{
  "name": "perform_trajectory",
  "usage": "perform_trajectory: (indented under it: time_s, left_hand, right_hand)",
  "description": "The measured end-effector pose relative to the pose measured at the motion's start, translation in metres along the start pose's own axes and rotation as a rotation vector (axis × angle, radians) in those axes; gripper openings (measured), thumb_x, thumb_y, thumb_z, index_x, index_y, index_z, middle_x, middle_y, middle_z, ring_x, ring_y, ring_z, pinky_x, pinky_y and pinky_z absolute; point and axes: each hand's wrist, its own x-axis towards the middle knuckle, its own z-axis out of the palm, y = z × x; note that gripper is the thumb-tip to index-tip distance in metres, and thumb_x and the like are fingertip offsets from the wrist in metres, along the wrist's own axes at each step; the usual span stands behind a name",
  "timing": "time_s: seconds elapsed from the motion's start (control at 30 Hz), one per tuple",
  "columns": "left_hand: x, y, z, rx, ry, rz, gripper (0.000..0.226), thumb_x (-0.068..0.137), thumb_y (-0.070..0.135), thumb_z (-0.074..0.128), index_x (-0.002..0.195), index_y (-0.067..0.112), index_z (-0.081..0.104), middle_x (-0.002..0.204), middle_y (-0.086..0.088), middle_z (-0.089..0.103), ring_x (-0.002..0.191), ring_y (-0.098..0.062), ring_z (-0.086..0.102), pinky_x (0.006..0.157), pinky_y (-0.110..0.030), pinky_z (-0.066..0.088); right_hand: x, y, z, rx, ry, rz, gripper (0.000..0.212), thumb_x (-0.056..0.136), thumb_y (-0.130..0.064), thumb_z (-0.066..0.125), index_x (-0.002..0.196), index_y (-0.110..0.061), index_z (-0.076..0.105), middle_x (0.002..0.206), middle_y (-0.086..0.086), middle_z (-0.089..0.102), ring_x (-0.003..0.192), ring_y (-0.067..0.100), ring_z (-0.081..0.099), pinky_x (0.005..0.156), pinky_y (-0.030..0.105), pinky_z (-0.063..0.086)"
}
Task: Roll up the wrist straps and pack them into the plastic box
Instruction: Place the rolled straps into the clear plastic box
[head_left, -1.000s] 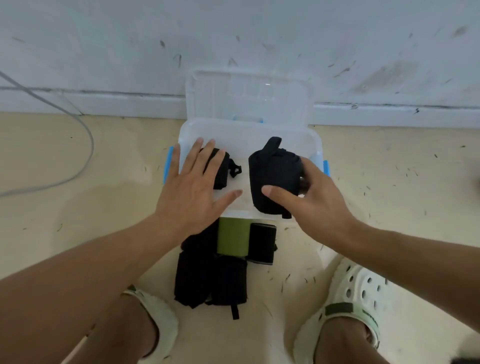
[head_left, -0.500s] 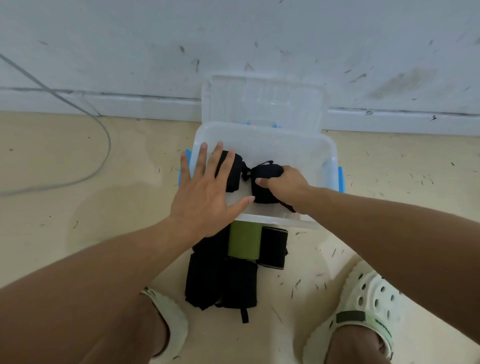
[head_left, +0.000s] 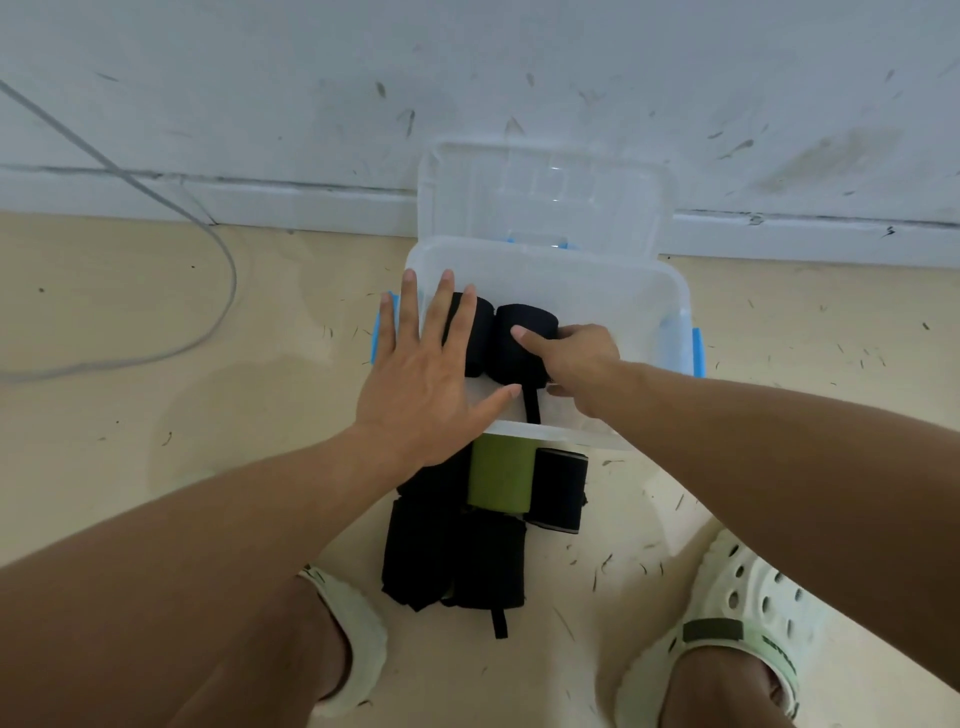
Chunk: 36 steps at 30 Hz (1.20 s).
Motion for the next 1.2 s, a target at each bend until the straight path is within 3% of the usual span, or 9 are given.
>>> perform_trajectory:
  time_s: [0.33,0.43,0.53,0.63,0.73,0.87,0.93,1.1,1.2]
  left_hand:
    - [-0.006,0.000,0.003,-0.052,0.069,0.008,0.091,0.097,0.071,0.027,0.163,0.009,0.021,0.173,-0.015,0.013,0.160,-0.040,-0.001,0.129,-0.058,0.001]
    - [-0.020,0.003,0.006,-0.079,0.163,0.053,0.074,0.106,0.054,0.030,0.161,0.005,0.029,0.171,-0.013,0.023,0.161,-0.032,0.006,0.129,-0.057,0.001]
    - [-0.035,0.006,0.007,-0.152,0.224,0.105,0.065,0.109,0.045,0.031,0.160,0.004,0.033,0.170,-0.011,0.027,0.161,-0.027,0.012,0.129,-0.058,0.005]
    - [-0.051,0.007,0.007,-0.156,0.237,0.239,0.067,0.108,0.046,0.038,0.159,0.003,0.034,0.170,-0.014,0.026,0.160,-0.031,0.015,0.128,-0.060,0.009]
    - [-0.075,0.007,0.014,-0.067,0.198,0.457,0.079,0.103,0.051,0.051,0.162,0.006,0.024,0.172,-0.016,0.018,0.160,-0.034,0.012,0.129,-0.059,0.010]
    - [-0.095,-0.003,0.031,0.094,0.098,0.643,0.106,0.090,0.061,0.065,0.166,0.011,0.009,0.174,-0.013,0.005,0.161,-0.032,0.003,0.130,-0.054,0.002]
    - [-0.096,-0.008,0.035,0.158,0.076,0.669,0.114,0.086,0.063,0.069,0.166,0.011,0.006,0.174,-0.013,0.004,0.161,-0.033,0.000,0.130,-0.054,-0.001]
    - [-0.094,-0.005,0.039,0.156,0.117,0.652,0.113,0.087,0.066,0.068,0.166,0.011,0.009,0.174,-0.013,0.006,0.161,-0.032,0.001,0.130,-0.054,-0.001]
    - [-0.093,-0.008,0.039,0.165,0.123,0.667,0.113,0.086,0.069,0.068,0.166,0.012,0.012,0.173,-0.013,0.008,0.161,-0.033,0.003,0.130,-0.054,0.000]
  right_hand:
    - [-0.029,-0.014,-0.011,0.026,0.069,-0.191,0.054,0.099,-0.046,0.066,0.141,-0.015,0.057,0.126,-0.003,0.064,0.111,0.016,0.063,0.097,0.028,0.047]
    - [-0.080,-0.017,-0.017,0.146,0.191,-0.492,0.024,0.099,-0.034,0.067,0.121,-0.023,0.065,0.106,-0.012,0.067,0.087,-0.005,0.060,0.082,0.014,0.046]
    - [-0.134,0.005,-0.019,0.211,0.061,-0.578,0.010,0.098,-0.026,0.069,0.092,-0.021,0.064,0.077,-0.010,0.062,0.068,-0.002,0.053,0.067,0.010,0.045]
    - [-0.176,0.054,-0.013,0.034,-0.208,-0.387,0.020,0.097,-0.035,0.069,0.084,-0.020,0.063,0.068,-0.009,0.058,0.062,0.002,0.052,0.063,0.018,0.049]
    - [-0.176,0.116,-0.001,-0.150,-0.330,-0.009,0.030,0.087,-0.055,0.074,0.100,-0.029,0.067,0.087,-0.012,0.071,0.084,0.006,0.068,0.085,0.038,0.061]
    - [-0.155,0.143,0.011,-0.064,-0.353,0.289,0.111,0.060,-0.073,0.082,0.151,-0.019,0.047,0.135,-0.001,0.063,0.121,0.021,0.063,0.106,0.043,0.053]
    - [-0.148,0.143,0.015,-0.028,-0.359,0.293,0.107,0.070,-0.063,0.086,0.155,-0.016,0.042,0.141,0.001,0.060,0.124,0.022,0.060,0.108,0.041,0.051]
    - [-0.141,0.135,0.031,0.011,-0.389,0.268,0.053,0.081,-0.047,0.085,0.126,-0.024,0.069,0.106,-0.007,0.074,0.095,0.010,0.065,0.082,0.026,0.052]
    - [-0.140,0.135,0.039,0.009,-0.374,0.280,0.052,0.079,-0.047,0.087,0.122,-0.024,0.069,0.106,-0.007,0.074,0.098,0.009,0.065,0.076,0.023,0.051]
